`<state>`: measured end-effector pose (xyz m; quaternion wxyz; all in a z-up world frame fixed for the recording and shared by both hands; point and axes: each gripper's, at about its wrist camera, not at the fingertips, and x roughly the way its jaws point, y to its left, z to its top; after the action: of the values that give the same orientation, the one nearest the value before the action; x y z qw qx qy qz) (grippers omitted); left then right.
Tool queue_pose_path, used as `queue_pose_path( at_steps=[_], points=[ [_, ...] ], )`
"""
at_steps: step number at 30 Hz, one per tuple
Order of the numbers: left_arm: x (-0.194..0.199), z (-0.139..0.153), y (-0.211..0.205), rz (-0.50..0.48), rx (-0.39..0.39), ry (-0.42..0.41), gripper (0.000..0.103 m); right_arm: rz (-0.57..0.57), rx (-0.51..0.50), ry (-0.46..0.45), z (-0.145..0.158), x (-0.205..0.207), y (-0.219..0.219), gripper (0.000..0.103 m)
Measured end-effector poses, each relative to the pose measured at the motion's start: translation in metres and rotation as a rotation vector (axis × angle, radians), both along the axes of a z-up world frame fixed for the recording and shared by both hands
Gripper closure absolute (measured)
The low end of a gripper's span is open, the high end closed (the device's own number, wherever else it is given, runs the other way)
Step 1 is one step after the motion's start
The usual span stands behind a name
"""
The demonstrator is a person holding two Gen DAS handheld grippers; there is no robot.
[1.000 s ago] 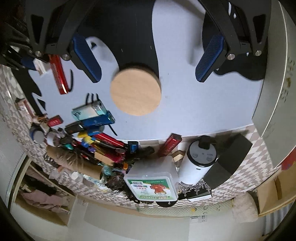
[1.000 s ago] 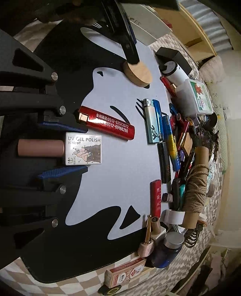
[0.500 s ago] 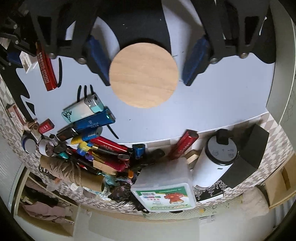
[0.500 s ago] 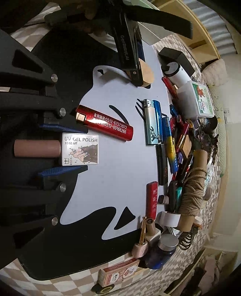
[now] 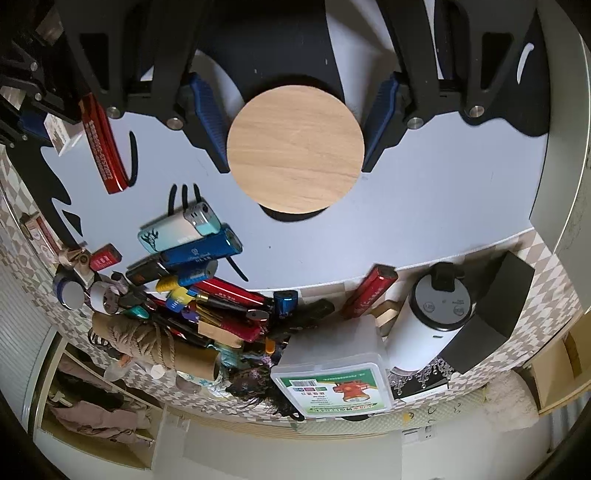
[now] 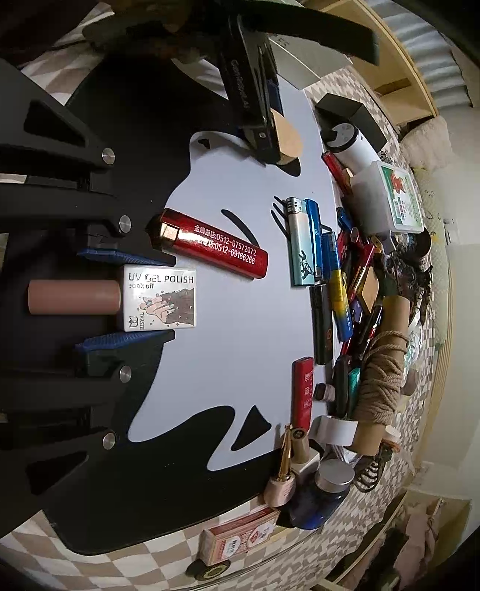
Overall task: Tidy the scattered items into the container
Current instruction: 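Carry the polish box and wooden coaster in both tools toward the white box container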
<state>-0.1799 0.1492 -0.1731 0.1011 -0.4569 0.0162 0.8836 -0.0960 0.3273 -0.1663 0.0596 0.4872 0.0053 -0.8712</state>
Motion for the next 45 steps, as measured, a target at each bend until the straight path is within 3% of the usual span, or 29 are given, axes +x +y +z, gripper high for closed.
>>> queue_pose_path(
  at_steps=[18,45],
  points=[
    [0.036,0.018,-0.017,0.010,0.047,0.005,0.035,-0.081,-0.037,0.023,0.008,0.010,-0.005,0.070],
    [0.063,0.120,-0.075,0.062,0.132,0.231,0.035,-0.076,-0.051,0.199,0.101,-0.014,-0.033,0.070]
  ],
)
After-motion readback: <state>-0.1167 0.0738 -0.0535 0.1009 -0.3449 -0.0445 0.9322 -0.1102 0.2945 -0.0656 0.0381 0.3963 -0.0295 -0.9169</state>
